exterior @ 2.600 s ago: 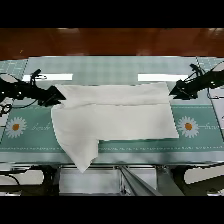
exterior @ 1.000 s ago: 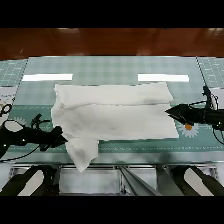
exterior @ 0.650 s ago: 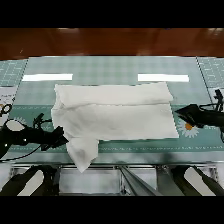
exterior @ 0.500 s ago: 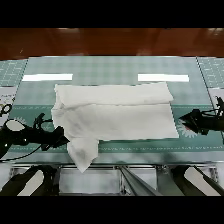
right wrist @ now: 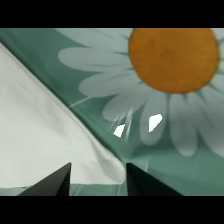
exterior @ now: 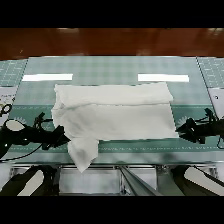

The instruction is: Fold the shirts.

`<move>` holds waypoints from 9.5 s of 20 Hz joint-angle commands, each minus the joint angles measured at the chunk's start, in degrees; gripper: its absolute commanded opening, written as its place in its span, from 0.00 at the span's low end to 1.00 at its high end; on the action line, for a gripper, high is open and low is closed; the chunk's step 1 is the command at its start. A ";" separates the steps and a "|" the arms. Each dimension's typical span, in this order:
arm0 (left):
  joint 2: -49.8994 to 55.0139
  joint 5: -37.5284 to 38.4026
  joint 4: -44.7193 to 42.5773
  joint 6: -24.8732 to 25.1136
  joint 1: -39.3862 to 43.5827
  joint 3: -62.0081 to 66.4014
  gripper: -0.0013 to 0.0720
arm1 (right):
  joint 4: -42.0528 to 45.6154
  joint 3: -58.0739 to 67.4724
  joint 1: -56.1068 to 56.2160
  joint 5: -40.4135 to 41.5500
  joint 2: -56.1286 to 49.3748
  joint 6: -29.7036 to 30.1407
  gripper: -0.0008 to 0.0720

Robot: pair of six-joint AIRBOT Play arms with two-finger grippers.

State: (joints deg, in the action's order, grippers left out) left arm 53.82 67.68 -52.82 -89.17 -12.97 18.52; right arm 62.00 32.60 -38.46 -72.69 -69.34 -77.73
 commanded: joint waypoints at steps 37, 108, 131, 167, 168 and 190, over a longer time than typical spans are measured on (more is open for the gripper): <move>45.90 -6.78 10.01 9.88 2.75 59.34 0.04 | -25.11 35.45 17.20 9.62 -24.26 10.73 0.04; 4.28 -19.21 16.00 23.67 14.23 24.85 0.04 | -16.09 41.03 20.63 4.28 -15.47 8.74 0.04; 68.35 -6.51 9.29 -1.53 59.45 92.91 0.04 | -15.54 25.14 18.34 1.03 22.29 5.97 0.04; -14.60 -12.22 -10.14 -1.36 7.98 22.86 0.04 | -41.29 58.51 70.53 30.64 -39.58 9.38 0.46; -13.90 -12.20 -10.10 -1.38 8.22 22.86 0.04 | -42.42 58.51 70.51 29.51 -39.89 9.94 0.57; -18.69 -12.09 -4.96 -0.55 13.38 22.29 0.04 | -19.15 1.22 26.14 13.90 5.68 3.50 0.59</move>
State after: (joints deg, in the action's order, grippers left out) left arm 35.29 57.67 -58.00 -89.65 -3.18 43.16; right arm 59.75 42.06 -12.32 -64.12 -59.40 -80.55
